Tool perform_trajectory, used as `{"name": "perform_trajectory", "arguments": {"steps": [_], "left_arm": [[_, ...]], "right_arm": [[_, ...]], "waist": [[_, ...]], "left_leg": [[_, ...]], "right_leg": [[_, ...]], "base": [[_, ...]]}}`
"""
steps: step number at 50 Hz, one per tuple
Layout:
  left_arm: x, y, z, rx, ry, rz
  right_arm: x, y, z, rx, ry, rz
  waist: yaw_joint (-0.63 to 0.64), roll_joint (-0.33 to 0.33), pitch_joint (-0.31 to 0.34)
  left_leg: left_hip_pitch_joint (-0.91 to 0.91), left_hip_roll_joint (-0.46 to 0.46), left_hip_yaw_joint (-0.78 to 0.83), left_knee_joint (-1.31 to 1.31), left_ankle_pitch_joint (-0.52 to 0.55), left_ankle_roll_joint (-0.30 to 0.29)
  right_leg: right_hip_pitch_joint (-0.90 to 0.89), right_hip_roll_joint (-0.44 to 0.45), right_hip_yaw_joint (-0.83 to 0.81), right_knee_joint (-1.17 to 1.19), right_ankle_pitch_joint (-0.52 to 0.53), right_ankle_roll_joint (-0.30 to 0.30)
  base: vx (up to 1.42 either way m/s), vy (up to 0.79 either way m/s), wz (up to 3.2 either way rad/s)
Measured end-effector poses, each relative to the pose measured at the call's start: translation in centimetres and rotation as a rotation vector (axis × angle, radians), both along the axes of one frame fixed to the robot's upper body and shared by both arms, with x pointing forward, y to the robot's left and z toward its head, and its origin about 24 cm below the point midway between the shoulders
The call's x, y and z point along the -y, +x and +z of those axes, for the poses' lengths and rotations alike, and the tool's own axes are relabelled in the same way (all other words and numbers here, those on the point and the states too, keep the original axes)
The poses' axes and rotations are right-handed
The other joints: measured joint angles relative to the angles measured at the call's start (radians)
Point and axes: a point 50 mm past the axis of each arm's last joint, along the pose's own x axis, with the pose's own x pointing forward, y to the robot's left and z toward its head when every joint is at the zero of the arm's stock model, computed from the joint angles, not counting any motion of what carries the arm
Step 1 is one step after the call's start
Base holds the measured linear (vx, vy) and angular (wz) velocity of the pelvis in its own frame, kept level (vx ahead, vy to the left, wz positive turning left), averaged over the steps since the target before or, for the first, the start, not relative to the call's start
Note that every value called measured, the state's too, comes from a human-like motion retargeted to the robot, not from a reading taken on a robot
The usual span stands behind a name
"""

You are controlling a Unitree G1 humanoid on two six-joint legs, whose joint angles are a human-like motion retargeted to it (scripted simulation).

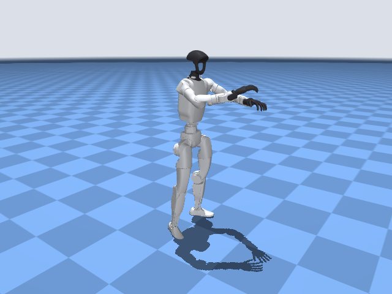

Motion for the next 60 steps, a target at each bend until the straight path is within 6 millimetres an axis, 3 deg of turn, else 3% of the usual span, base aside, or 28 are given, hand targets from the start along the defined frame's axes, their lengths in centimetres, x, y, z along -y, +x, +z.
{"name": "perform_trajectory", "arguments": {"steps": [9,15,18,25,28,34,38,43,47,53,56,60], "left_arm": [[1.7,-0.2,3.1,0.183,-0.177,-0.005],[3.1,0.0,0.3,0.032,-0.088,-0.037],[3.7,0.2,-0.1,-0.007,-0.061,-0.049],[4.7,-0.2,4.5,0.169,-0.266,-0.066],[5.1,-0.5,5.5,0.199,-0.336,-0.084],[6.8,-0.5,2.9,0.08,-0.168,-0.149],[7.5,-0.6,2.0,0.036,-0.089,-0.163],[7.2,-0.8,4.0,0.161,-0.24,-0.126],[7.1,-0.9,4.3,0.183,-0.285,-0.129],[7.6,-0.7,1.8,0.001,-0.129,-0.174],[7.3,-0.6,2.1,0.028,-0.158,-0.156],[6.6,-0.7,3.7,0.152,-0.303,-0.109]], "right_arm": [[1.1,1.2,-3.6,-0.153,-0.19,-0.07],[1.9,0.6,-0.7,-0.025,-0.091,-0.076],[2.4,0.5,-0.2,-0.013,-0.099,-0.085],[3.9,1.8,-3.6,-0.207,-0.3,-0.155],[4.4,1.6,-2.8,-0.161,-0.24,-0.162],[5.1,0.1,1.0,0.026,-0.071,-0.135],[5.7,0.7,0.0,-0.052,-0.167,-0.172],[6.1,1.4,-2.2,-0.16,-0.262,-0.202],[6.0,0.7,-0.9,-0.064,-0.163,-0.178],[5.6,-0.6,1.7,0.046,-0.071,-0.12],[5.8,-0.3,0.9,0.001,-0.135,-0.134],[6.2,0.7,-1.8,-0.137,-0.289,-0.172]], "waist": [[-0.098,0.022,-0.005],[-0.15,0.035,-0.018],[-0.162,0.038,-0.027],[-0.181,0.052,-0.042],[-0.187,0.062,-0.048],[-0.199,0.073,-0.06],[-0.21,0.075,-0.061],[-0.227,0.085,-0.057],[-0.24,0.096,-0.054],[-0.26,0.1,-0.049],[-0.267,0.097,-0.046],[-0.272,0.096,-0.041]], "left_leg": [[0.032,0.024,0.082,0.004,-0.006,0.013],[0.051,0.039,0.133,0.006,-0.009,0.019],[0.057,0.05,0.157,0.008,-0.009,0.017],[0.078,0.063,0.194,0.01,-0.012,0.012],[0.084,0.067,0.205,0.009,-0.011,0.01],[0.094,0.07,0.224,0.003,-0.007,0.01],[0.102,0.067,0.239,0.0,-0.008,0.012],[0.113,0.07,0.269,-0.003,-0.007,0.01],[0.118,0.08,0.299,-0.003,-0.003,0.007],[0.122,0.098,0.341,0.003,0.002,0.004],[0.125,0.102,0.357,0.006,0.002,0.003],[0.13,0.103,0.37,0.011,0.001,0.002]], "right_leg": [[-0.011,0.038,0.077,-0.02,0.009,0.014],[-0.011,0.064,0.123,-0.045,0.02,0.032],[-0.012,0.082,0.142,-0.059,0.025,0.032],[-0.001,0.104,0.174,-0.08,0.028,0.032],[0.002,0.112,0.182,-0.088,0.028,0.032],[0.004,0.123,0.198,-0.098,0.025,0.032],[0.002,0.125,0.213,-0.098,0.023,0.032],[-0.004,0.135,0.239,-0.1,0.026,0.032],[-0.011,0.155,0.263,-0.112,0.037,0.032],[-0.019,0.185,0.296,-0.136,0.057,0.032],[-0.019,0.192,0.309,-0.144,0.064,0.032],[-0.019,0.196,0.321,-0.147,0.068,0.032]], "base": [[0.02,-0.09,-0.49],[0.02,-0.08,-0.45],[0.01,-0.09,-0.42],[0.02,-0.05,-0.27],[0.01,-0.04,-0.18],[0.0,0.0,0.0],[0.0,-0.01,-0.2],[-0.01,-0.03,-0.3],[-0.02,-0.07,-0.39],[-0.02,-0.08,-0.37],[-0.01,-0.05,-0.27],[0.0,-0.01,-0.1]]}}
